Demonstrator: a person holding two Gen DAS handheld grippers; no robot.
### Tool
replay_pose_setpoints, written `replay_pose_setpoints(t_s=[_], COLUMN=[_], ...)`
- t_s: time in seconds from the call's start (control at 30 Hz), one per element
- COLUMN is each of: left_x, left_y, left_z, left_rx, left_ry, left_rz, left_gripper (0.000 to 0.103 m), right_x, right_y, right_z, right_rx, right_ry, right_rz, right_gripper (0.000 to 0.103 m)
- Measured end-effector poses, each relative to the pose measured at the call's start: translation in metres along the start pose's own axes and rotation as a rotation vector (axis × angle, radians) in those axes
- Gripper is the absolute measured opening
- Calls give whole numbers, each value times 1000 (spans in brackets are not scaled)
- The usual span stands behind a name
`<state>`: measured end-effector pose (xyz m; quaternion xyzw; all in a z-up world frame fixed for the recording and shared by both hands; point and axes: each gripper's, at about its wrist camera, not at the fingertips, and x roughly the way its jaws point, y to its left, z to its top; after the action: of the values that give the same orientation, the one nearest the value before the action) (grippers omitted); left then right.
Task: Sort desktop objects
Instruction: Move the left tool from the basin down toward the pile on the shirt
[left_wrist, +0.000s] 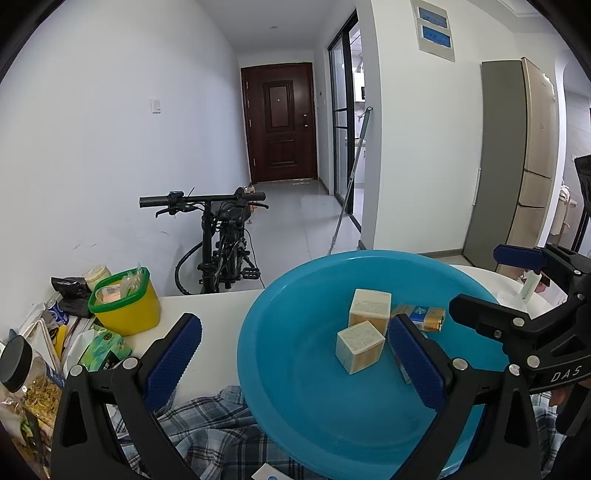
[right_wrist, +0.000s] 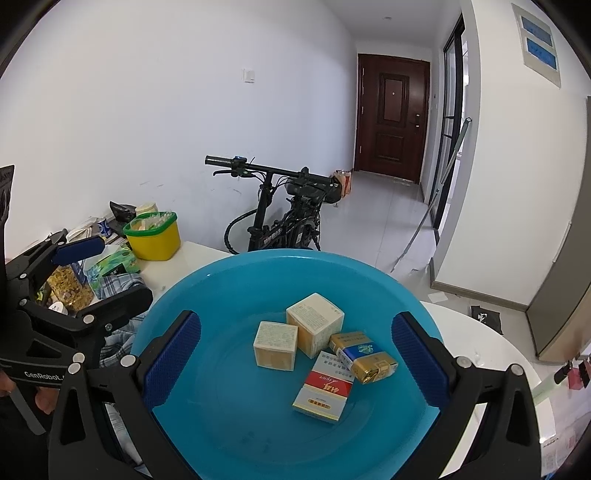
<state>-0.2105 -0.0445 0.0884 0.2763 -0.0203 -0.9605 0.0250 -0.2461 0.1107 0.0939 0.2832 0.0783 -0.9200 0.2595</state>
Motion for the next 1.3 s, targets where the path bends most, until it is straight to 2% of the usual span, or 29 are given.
replay_pose_setpoints(t_s=[0.67, 0.77, 0.87, 1.07, 1.23, 1.3], left_x=[-2, -7, -19, -51, -65, -66], left_y=[-4, -1, 5, 17, 29, 28], left_z=[0, 1, -2, -33, -79, -102], left_rx=[19, 13, -5, -1, -50, -51], left_ry=[-14, -26, -32, -16, 31, 59], left_rz=[12, 26, 5, -17, -105, -111], left_gripper=[103, 103, 103, 103, 103, 103], right_x=[-1, -3, -5, -13, -19, -20], right_y=[0, 4, 6, 8, 6, 4], right_z=[2, 2, 4, 6, 7, 8], right_rx=[1, -17, -23, -26, -19, -13], right_ry=[1, -4, -8, -27, -42, -44], right_rz=[-9, -11, -6, 11, 15, 13], right_gripper=[103, 103, 103, 103, 103, 103])
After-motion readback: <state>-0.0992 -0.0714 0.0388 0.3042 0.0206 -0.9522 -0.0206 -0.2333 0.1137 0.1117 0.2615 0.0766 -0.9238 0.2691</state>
